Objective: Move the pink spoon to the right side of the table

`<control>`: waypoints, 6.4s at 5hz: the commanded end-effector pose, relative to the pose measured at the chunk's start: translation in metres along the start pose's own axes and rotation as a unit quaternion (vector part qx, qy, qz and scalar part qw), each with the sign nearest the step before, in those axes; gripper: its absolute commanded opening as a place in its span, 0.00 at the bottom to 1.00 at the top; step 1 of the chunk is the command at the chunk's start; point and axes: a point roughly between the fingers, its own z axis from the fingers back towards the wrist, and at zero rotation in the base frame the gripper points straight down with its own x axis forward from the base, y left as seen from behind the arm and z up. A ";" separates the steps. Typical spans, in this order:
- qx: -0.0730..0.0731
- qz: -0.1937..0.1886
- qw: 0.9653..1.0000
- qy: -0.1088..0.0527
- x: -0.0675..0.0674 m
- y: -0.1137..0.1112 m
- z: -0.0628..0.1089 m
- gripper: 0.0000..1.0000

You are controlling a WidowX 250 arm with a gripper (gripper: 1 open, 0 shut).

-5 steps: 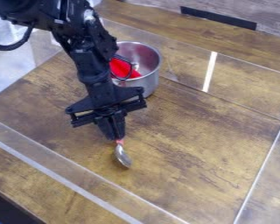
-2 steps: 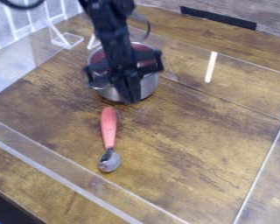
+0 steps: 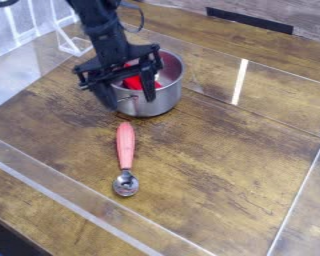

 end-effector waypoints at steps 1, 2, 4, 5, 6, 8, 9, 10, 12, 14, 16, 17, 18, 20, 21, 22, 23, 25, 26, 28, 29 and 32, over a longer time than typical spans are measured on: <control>-0.013 -0.016 0.999 -0.027 0.002 0.005 0.018 1.00; -0.006 -0.009 1.000 -0.024 -0.004 0.011 0.007 1.00; 0.007 -0.002 1.000 -0.013 -0.008 0.016 -0.019 1.00; 0.011 -0.001 1.000 -0.007 -0.009 0.014 -0.036 1.00; 0.011 -0.002 1.000 -0.001 -0.012 0.011 -0.036 1.00; 0.014 -0.013 1.000 0.006 -0.006 0.011 -0.034 0.00; 0.009 -0.019 1.000 0.007 0.004 0.005 -0.025 0.00; 0.004 0.013 1.000 -0.006 0.019 -0.013 -0.005 0.00; -0.027 0.043 0.999 -0.010 0.045 -0.013 0.035 0.00; -0.048 0.060 0.997 0.007 0.046 0.011 0.038 0.00; -0.058 0.065 0.996 0.008 0.044 -0.005 0.034 0.00; -0.066 0.038 0.997 0.014 0.042 -0.028 0.033 0.00; -0.076 0.012 0.997 0.023 0.043 -0.055 0.028 0.00; -0.078 -0.036 0.996 0.036 0.045 -0.054 0.026 1.00; -0.080 -0.043 0.995 0.038 0.032 -0.067 0.035 0.00; -0.078 -0.051 0.995 0.041 0.025 -0.073 0.042 1.00; -0.078 -0.030 0.996 0.033 0.016 -0.086 0.046 0.00; -0.087 -0.046 0.994 0.042 -0.012 -0.117 0.059 0.00; -0.094 -0.085 0.990 0.058 -0.030 -0.130 0.058 0.00; -0.091 -0.109 0.987 0.079 -0.059 -0.151 0.039 1.00; -0.086 -0.138 0.982 0.093 -0.065 -0.156 0.023 1.00; -0.064 -0.192 0.972 0.116 -0.072 -0.160 -0.023 1.00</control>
